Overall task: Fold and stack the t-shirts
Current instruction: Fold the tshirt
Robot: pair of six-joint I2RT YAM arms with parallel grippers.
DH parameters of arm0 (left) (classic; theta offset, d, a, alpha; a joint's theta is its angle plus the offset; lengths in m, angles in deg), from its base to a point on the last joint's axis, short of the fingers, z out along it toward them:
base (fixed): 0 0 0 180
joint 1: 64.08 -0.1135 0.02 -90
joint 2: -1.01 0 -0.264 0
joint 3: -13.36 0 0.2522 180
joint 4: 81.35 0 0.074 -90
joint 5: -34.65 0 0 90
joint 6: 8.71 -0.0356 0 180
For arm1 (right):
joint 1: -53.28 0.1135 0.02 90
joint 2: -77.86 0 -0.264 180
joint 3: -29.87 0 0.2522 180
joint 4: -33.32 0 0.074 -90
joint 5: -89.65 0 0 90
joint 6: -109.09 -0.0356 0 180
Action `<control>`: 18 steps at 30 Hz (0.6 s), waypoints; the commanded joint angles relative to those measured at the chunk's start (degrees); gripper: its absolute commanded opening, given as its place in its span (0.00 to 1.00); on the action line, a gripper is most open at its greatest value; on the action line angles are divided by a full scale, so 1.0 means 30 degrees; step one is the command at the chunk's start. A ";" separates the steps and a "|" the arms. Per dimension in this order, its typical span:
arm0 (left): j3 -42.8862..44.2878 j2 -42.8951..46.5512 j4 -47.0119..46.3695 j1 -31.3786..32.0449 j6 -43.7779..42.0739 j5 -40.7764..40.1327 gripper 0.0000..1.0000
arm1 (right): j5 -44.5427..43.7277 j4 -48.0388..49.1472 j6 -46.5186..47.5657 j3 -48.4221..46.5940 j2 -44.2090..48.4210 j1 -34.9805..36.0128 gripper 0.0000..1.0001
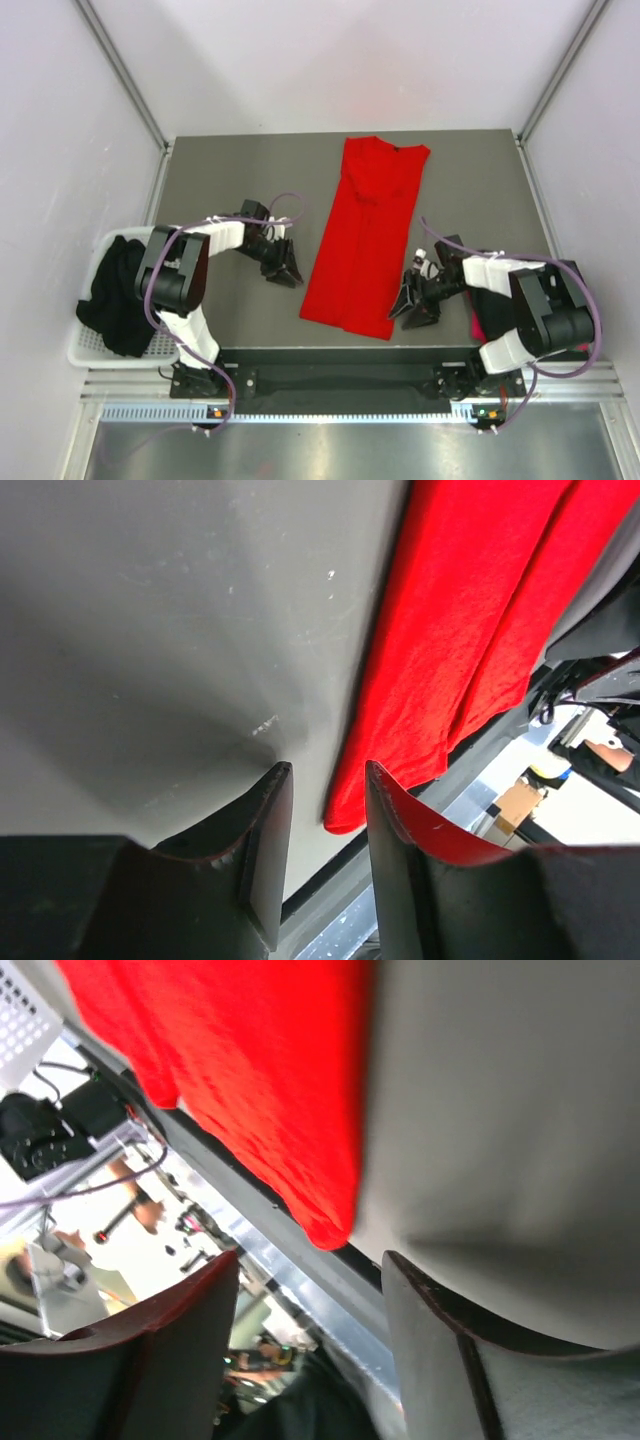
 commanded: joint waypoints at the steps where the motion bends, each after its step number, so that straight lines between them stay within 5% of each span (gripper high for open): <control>1: -0.0335 0.0223 0.0213 0.0298 -0.0066 -0.0265 0.40 | -0.0915 0.0578 -0.1955 0.0580 0.0913 0.0232 0.57; 18: -0.3207 0.2714 -0.0959 0.2232 0.1429 -0.1292 0.31 | -0.0448 0.2246 -0.5121 0.1022 0.0563 0.3659 0.48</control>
